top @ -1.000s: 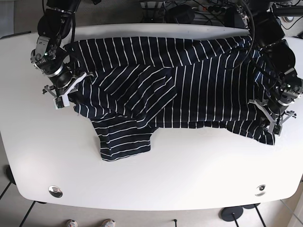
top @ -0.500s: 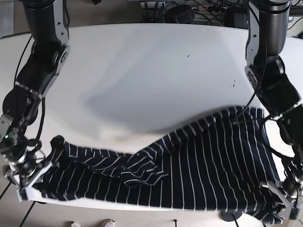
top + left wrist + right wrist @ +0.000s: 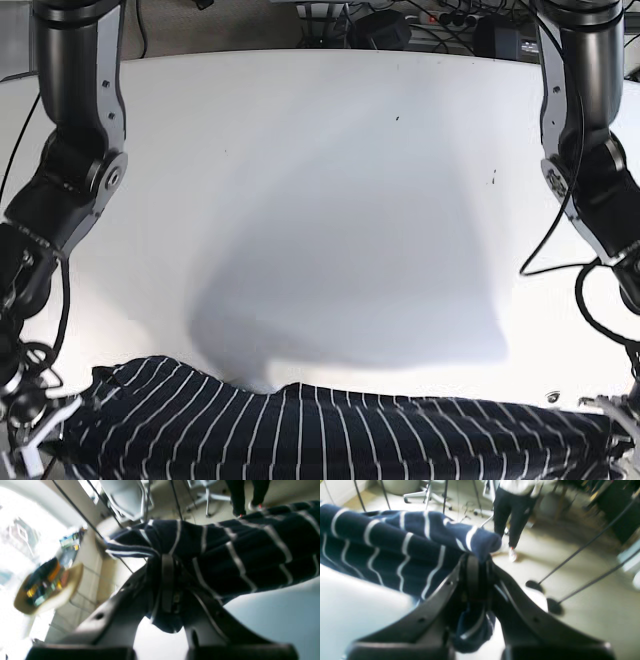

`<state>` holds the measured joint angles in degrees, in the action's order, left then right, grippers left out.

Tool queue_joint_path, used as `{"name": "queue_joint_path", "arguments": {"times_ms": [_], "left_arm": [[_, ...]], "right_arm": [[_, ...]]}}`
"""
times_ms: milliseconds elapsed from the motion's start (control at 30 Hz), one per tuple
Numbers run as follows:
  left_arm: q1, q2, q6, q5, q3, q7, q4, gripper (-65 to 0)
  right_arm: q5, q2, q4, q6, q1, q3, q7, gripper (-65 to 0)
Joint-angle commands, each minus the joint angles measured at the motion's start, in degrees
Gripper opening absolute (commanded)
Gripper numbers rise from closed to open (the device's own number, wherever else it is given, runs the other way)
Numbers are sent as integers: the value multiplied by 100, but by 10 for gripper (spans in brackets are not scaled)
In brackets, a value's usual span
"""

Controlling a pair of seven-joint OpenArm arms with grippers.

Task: Fold the T-shirt properly
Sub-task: 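Lift the shirt edge again with both grippers and swing it, then lay the shirt flat and release its edge from both grippers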

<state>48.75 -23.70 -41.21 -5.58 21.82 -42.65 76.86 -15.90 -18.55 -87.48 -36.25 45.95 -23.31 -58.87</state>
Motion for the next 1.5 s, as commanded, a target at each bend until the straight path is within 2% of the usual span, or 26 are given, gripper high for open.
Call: {"name": "queue_joint_path", "arguments": {"times_ms": [33,133,267,400,567,633,667,800,833,867,933,967,1000,1033,1067,1100,1133,1233,1300,1400,1467,1500], "left_arm": [[-484,-148,121,97,319,76,459,-650],[-1609,-16,121,-105,749,112,802,-650],[-3077,1,121,-826,1321,120,1118,-650],[-4317,10,121,-1556,1760,129,1136,-650],[-5346,19,121,-2110,2174,129,1127,-650],[-5574,19,121,-2145,2297,129,1136,-650],[-5750,19,121,-2136,2367,129,1189,-650],[-6269,124,121,-2136,2446,94,1435,-650],[-6400,159,121,-2136,2437,85,1549,-607],[-6524,168,121,-2136,2455,85,1628,-531],[-6691,195,121,-2136,2455,85,1734,-372],[-6743,274,121,-2145,2464,85,1743,-306],[-6778,326,121,-2145,2481,85,1787,-265],[-6849,335,121,-2145,2516,85,1866,-258],[-7016,344,121,-2171,2657,85,1998,-258],[-7086,362,121,-2277,2763,85,2112,-258],[-7165,362,121,-2488,2895,85,2200,-258],[-7447,353,121,-3182,3255,-170,2367,-260],[-7447,353,121,-3340,3396,-390,2402,-260],[-7095,370,121,-3077,3220,-416,2358,-260],[-6849,529,121,-2611,2868,-407,2358,-260],[-6611,660,121,-2206,2754,-407,2358,-260]], "right_arm": [[109,-5,-557,51,-591,-196,81,-631],[47,180,-962,43,-1813,-504,116,-631],[-515,356,-1181,43,-3228,-1067,142,-631],[-1025,364,-1225,60,-4573,-1084,564,-631],[-1131,356,-1410,43,-5584,-1084,714,-631],[-1140,373,-1621,43,-5918,-1084,714,-631],[-1263,461,-1735,43,-6156,-1084,714,-631],[-1764,470,-1779,43,-6842,-1093,714,-629],[-1869,470,-1779,43,-7000,-1093,714,-628],[-1975,470,-1779,34,-7105,-1093,714,-623],[-2212,470,-1779,34,-7334,-1084,714,-550],[-2326,461,-1779,34,-7422,-1084,714,-484],[-2414,452,-1788,34,-7527,-1084,714,-400],[-2502,417,-1867,34,-7650,-1084,714,-314],[-2643,338,-2061,-72,-7853,-1084,722,-203],[-2801,312,-2166,-283,-7967,-1093,731,-155],[-2995,303,-2254,-375,-8072,-1216,731,-132],[-3504,312,-2403,-375,-8301,-1647,705,-128],[-3689,268,-2395,-375,-8345,-1849,705,-128],[-3689,215,-2395,-375,-8310,-1937,705,-127],[-3707,136,-2395,-375,-8248,-1709,705,-130],[-3671,110,-2368,-375,-8099,-1436,705,-146]]}}
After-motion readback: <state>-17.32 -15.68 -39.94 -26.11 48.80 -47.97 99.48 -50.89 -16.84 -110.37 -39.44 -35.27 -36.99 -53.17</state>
